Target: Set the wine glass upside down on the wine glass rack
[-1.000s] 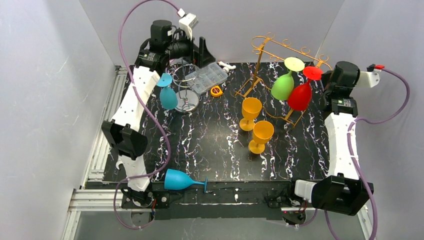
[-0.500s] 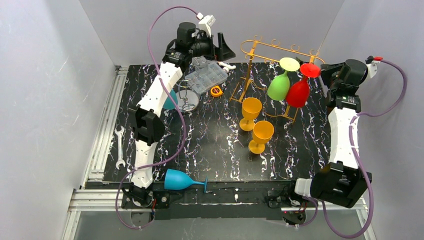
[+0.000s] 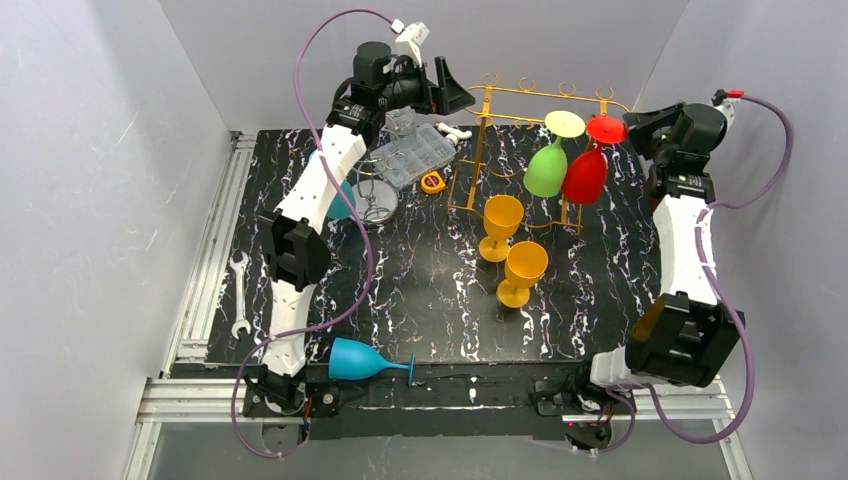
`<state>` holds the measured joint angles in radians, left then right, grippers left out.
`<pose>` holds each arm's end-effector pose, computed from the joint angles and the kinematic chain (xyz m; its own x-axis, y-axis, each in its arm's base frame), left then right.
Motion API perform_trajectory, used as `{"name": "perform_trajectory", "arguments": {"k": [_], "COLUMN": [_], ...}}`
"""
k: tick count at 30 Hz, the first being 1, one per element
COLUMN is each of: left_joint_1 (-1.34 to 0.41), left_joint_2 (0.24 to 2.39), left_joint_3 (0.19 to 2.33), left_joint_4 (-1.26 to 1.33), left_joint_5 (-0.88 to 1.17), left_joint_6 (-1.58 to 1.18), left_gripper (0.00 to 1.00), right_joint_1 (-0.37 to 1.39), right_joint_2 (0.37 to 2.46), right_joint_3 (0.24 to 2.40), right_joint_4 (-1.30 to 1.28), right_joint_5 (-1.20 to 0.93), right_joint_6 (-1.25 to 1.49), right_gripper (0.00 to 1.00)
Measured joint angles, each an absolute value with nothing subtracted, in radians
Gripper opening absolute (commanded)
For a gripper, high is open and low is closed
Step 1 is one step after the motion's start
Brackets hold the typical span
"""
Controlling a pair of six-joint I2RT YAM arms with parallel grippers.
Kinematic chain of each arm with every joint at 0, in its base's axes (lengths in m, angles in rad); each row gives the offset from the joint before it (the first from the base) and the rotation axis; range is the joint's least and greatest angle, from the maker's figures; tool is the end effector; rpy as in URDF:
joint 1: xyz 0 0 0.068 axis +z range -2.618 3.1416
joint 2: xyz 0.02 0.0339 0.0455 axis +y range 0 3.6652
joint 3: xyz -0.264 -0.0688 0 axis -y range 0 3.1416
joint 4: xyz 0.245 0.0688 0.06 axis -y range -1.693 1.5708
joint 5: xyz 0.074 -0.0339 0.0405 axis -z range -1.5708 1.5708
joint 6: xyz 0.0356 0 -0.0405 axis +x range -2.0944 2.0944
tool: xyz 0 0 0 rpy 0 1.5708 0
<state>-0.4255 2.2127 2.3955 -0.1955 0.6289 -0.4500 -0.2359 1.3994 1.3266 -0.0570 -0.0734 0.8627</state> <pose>0.4567 -0.2299 0.4272 -0.3886 -0.2100 -0.8971 0.7780 0.4469 -0.4417 0.3237 -0.0751 0.4015 0.0415 0.7692 -0.6377 0.2012 0.6187 0.7594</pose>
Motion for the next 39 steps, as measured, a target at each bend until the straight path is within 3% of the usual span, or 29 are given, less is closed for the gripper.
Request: {"name": "perform_trajectory", "arguments": {"k": [2, 5, 9, 14, 23, 28, 29, 31, 39], "left_joint_1": [-0.426, -0.426, -0.427, -0.43, -0.424, -0.429, -0.429, -0.429, -0.432], "left_joint_2": [2.217, 2.223, 2.23, 2.236, 2.213, 2.193, 2.193, 2.191, 2.164], "left_joint_3": [2.395, 2.395, 2.395, 2.395, 2.354, 2.331, 2.331, 2.329, 2.298], "left_joint_4": [-0.187, -0.188, -0.183, -0.179, -0.156, -0.155, -0.156, -0.157, -0.161], "left_joint_5": [0.631, 0.64, 0.662, 0.693, 0.686, 0.68, 0.68, 0.68, 0.683], "left_joint_6": [-0.45, -0.446, -0.446, -0.436, -0.458, -0.455, -0.455, -0.455, -0.441], "left_gripper": [0.91, 0.77, 0.59, 0.21, 0.15, 0.14, 0.14, 0.14, 0.13], "right_joint_1": [-0.226, -0.208, -0.174, -0.163, -0.163, -0.163, -0.163, -0.163, -0.168], "right_joint_2": [1.418, 1.43, 1.451, 1.473, 1.49, 1.49, 1.491, 1.495, 1.484], "right_joint_3": [1.338, 1.352, 1.364, 1.374, 1.435, 1.465, 1.47, 1.487, 1.522], "right_joint_4": [-0.044, -0.044, -0.058, -0.063, -0.18, -0.239, -0.245, -0.268, -0.348], "right_joint_5": [-0.078, -0.065, -0.027, -0.013, 0.052, 0.085, 0.088, 0.097, 0.113], "right_joint_6": [0.856, 0.831, 0.77, 0.747, 0.645, 0.582, 0.567, 0.536, 0.472], "right_gripper": [0.14, 0.32, 0.38, 0.44, 0.68, 0.72, 0.76, 0.97, 0.98]}}
